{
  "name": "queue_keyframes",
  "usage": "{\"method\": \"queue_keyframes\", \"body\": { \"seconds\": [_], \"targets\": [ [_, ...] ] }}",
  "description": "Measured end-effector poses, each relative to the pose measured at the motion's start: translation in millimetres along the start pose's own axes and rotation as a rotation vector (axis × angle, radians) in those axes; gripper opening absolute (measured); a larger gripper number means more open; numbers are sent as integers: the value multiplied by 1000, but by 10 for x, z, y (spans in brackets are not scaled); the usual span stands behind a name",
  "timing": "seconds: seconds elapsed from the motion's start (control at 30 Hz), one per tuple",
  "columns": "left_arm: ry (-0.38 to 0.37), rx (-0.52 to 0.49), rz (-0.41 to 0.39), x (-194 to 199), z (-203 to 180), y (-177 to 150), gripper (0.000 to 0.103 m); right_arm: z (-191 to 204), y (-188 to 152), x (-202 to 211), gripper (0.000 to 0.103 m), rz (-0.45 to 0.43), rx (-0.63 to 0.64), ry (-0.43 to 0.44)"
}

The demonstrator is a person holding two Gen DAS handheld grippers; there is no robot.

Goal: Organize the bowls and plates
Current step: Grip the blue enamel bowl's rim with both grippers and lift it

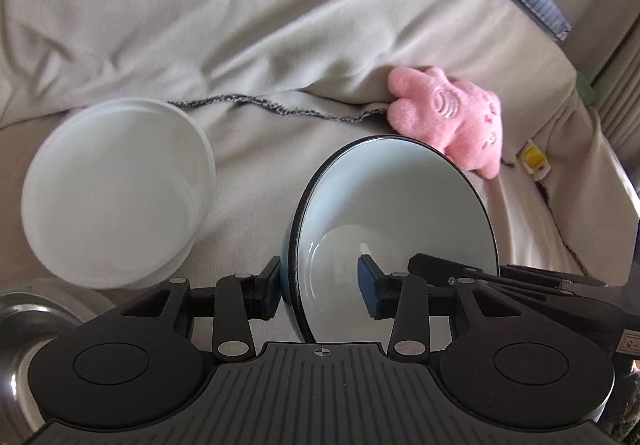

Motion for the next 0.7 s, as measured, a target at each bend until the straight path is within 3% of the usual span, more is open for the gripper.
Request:
{"method": "queue_keyframes", "body": {
  "seconds": [0.17,0.33,0.7],
  "targets": [
    [-22,-63,7,479,-198,-219,43,272,-118,629,14,-37,55,20],
    [-20,-77,57,658,-230,-569,43,404,-400,888,14,-3,83,27],
    [28,-68,220,188,-31,-1083,42,239,-1072,442,14,164,47,20]
  ]
}}
Point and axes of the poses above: each gripper's, at about its wrist camera, not at the fingertips, and x roughly against the way its jaws point, z to its left, y to its top, the point moved 6 cm from there along -x, roughly the way its jaws point
